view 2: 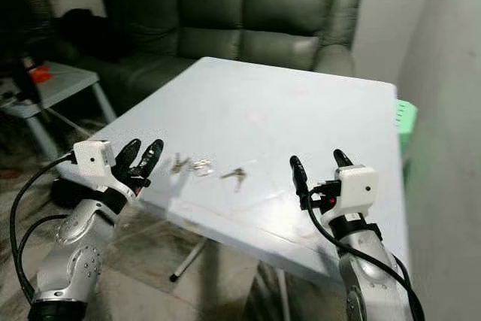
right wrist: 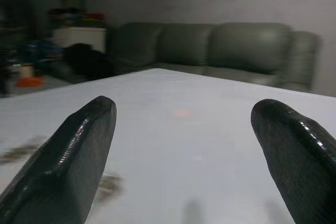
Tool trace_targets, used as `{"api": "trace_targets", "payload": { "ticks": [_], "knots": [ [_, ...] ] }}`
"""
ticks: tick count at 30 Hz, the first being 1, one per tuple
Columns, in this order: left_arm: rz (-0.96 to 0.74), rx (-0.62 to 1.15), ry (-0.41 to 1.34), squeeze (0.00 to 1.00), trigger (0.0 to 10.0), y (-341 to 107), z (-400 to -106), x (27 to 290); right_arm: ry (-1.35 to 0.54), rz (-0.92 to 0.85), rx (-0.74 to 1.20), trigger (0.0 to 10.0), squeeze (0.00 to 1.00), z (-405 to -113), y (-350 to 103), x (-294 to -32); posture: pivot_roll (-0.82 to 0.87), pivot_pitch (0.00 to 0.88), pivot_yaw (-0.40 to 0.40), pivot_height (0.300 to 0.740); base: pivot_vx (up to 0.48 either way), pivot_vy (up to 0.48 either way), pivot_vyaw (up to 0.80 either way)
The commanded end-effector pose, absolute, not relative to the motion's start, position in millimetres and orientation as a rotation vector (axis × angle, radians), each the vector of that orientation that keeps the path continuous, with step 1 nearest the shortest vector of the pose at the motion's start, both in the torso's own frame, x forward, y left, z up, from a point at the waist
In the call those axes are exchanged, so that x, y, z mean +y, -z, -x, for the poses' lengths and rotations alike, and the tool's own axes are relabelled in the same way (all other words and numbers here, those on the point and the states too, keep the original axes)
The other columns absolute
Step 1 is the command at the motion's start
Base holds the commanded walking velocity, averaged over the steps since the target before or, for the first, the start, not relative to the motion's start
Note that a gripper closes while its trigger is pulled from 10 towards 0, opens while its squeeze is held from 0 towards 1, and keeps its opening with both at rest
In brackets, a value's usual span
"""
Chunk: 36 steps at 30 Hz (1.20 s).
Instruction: Hang keys on a hook
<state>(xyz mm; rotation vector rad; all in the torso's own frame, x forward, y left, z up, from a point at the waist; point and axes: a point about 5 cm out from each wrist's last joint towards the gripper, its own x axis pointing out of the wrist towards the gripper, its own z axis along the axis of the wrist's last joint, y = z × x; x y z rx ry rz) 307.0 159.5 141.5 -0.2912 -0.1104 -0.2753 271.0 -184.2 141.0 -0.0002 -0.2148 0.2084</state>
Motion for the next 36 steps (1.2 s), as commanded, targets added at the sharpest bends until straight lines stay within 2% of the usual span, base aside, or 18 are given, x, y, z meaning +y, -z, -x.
{"api": "trace_targets", "payload": {
  "ticks": [1, 25, 36],
  "knots": [
    [0.289, -0.106, 0.264, 0.0, 10.0, -143.0, -309.1, 161.5, -0.206, -0.006, -0.215, 10.0, 0.0, -271.9, -142.3, -185.4, 0.09, 0.0, 0.05, 0.74, 0.0, 0.461, 0.0],
    [0.304, -0.11, 0.265, 0.0, 10.0, -144.7, -309.4, 160.5, -0.216, -0.006, -0.211, 10.0, 0.0, -270.6, -142.3, -185.5, 0.09, 0.0, 0.044, 0.74, 0.0, 0.461, 0.0],
    [0.309, -0.103, 0.253, 0.0, 10.0, -144.0, -310.5, 160.9, -0.213, -0.014, -0.204, 10.0, 0.0, -269.9, -140.7, -186.6, 0.09, 0.0, 0.046, 0.74, 0.0, 0.044, 0.0]
  ]
}}
